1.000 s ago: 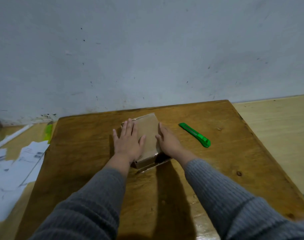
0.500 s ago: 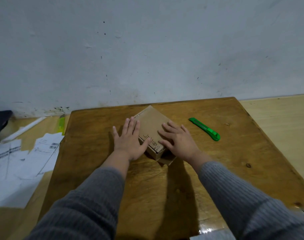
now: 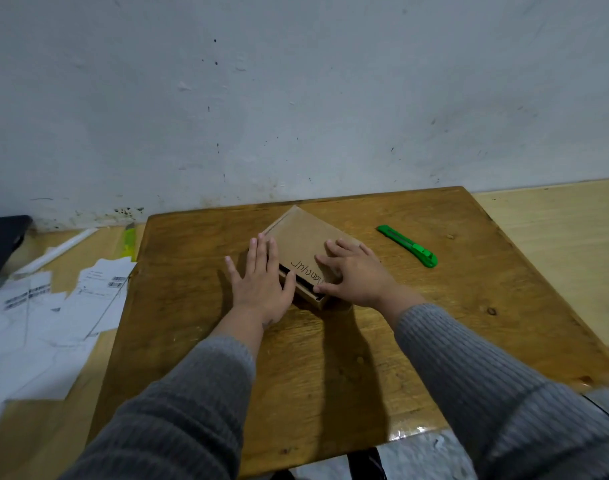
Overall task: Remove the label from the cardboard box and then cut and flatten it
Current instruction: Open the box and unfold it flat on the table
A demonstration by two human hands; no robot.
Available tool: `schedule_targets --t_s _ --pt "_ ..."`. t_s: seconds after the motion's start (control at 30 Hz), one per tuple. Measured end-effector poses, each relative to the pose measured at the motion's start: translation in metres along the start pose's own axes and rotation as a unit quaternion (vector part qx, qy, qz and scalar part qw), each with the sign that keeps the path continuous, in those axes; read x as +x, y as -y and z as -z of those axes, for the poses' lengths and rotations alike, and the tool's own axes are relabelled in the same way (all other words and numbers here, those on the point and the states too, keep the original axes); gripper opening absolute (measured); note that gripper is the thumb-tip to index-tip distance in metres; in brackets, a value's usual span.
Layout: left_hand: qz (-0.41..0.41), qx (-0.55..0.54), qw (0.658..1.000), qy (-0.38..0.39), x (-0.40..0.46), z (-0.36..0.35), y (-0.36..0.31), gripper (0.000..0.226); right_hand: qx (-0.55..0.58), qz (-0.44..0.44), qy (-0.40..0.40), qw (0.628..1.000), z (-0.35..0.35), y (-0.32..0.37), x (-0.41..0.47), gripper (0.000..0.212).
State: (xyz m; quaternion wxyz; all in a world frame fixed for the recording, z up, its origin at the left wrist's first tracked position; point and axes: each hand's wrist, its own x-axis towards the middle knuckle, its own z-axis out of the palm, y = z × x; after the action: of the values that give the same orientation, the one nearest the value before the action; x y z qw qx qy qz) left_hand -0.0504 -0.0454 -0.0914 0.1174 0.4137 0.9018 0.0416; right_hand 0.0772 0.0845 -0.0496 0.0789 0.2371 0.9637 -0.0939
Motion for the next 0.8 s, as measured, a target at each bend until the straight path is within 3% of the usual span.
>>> schedule_targets --t_s 0.13,0.37,0.6,0.8 --pt "0.008 0.003 1.0 0.001 -0.001 -0.002 0.001 0.077 -0.045 0.008 -0.022 0.999 -0.001 0.015 0.002 0.071" --pt "0.01 0.003 1.0 0.002 -0.001 0.003 0.004 0.084 -0.036 0.033 0.0 0.999 0.007 0.019 -0.001 0.051" --pt "0.019 -0.05 0.998 -0.026 -0.002 0.006 0.005 0.098 -0.022 0.06 0.01 0.998 0.015 0.015 -0.003 0.047" --pt "0.018 -0.041 0.999 -0.026 -0.003 0.006 -0.003 0.094 -0.03 0.042 -0.028 0.998 0.002 0.01 -0.006 0.049"
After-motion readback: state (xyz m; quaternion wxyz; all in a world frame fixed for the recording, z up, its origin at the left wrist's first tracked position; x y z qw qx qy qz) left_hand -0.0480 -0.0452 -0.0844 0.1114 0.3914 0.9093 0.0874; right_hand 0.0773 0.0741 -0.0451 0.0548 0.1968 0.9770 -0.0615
